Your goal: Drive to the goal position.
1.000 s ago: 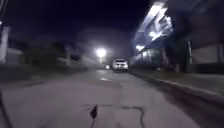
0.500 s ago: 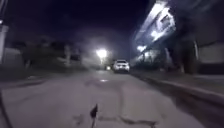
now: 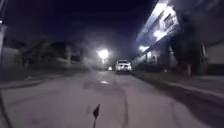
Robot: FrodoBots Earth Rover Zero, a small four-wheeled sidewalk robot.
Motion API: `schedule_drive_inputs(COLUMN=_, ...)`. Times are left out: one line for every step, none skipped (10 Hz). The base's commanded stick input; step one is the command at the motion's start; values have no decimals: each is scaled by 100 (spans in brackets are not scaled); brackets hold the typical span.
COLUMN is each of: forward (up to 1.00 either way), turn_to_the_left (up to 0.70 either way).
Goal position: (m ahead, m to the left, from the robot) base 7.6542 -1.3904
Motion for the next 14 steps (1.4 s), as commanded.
schedule_drive_inputs(forward=70, turn_to_the_left=0)
schedule_drive_inputs(forward=70, turn_to_the_left=0)
schedule_drive_inputs(forward=70, turn_to_the_left=0)
schedule_drive_inputs(forward=70, turn_to_the_left=0)
schedule_drive_inputs(forward=70, turn_to_the_left=0)
schedule_drive_inputs(forward=70, turn_to_the_left=0)
schedule_drive_inputs(forward=70, turn_to_the_left=0)
schedule_drive_inputs(forward=70, turn_to_the_left=0)
schedule_drive_inputs(forward=70, turn_to_the_left=0)
schedule_drive_inputs(forward=70, turn_to_the_left=0)
schedule_drive_inputs(forward=70, turn_to_the_left=0)
schedule_drive_inputs(forward=70, turn_to_the_left=0)
schedule_drive_inputs(forward=70, turn_to_the_left=0)
schedule_drive_inputs(forward=70, turn_to_the_left=0)
